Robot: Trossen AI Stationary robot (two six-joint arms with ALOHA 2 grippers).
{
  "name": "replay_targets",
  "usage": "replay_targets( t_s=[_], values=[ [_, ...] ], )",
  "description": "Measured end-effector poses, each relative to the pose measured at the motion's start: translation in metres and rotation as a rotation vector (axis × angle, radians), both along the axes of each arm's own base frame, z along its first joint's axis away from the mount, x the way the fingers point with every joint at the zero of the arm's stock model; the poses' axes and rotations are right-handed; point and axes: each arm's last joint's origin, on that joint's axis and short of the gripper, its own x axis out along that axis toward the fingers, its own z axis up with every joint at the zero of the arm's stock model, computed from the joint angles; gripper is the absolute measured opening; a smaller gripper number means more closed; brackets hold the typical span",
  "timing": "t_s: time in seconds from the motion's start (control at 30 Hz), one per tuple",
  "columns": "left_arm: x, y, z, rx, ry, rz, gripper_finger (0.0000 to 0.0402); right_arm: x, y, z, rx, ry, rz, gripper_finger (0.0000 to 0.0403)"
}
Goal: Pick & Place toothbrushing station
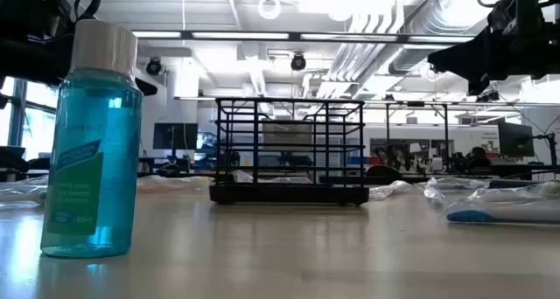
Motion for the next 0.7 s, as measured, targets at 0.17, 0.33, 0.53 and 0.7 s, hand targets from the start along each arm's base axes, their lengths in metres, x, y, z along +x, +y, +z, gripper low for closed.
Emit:
replay_targets(
  t_s=[0.17,0.33,0.53,0.7],
  values=[
    [0.0,0.0,0.0,0.0,0.0,-0.003,0.0006,0.0,0.0,0.0,0.001,-0.002,-0.01,0.0002],
    [0.0,0.0,0.0,0.0,0.0,-0.003,0.0006,0.0,0.001,0.0,-0.031,0.007,0.024,0.0002],
    [0.0,0.0,0.0,-0.001,0.002,-0.002,0.0006,0.0,0.001,0.005,-0.125,0.036,0.015,0.0002],
    [0.0,0.0,0.0,-0.001,0.004,-0.003,0.0006,-0.002,0.004,0.029,-0.136,0.042,0.062,0.0002]
  ],
)
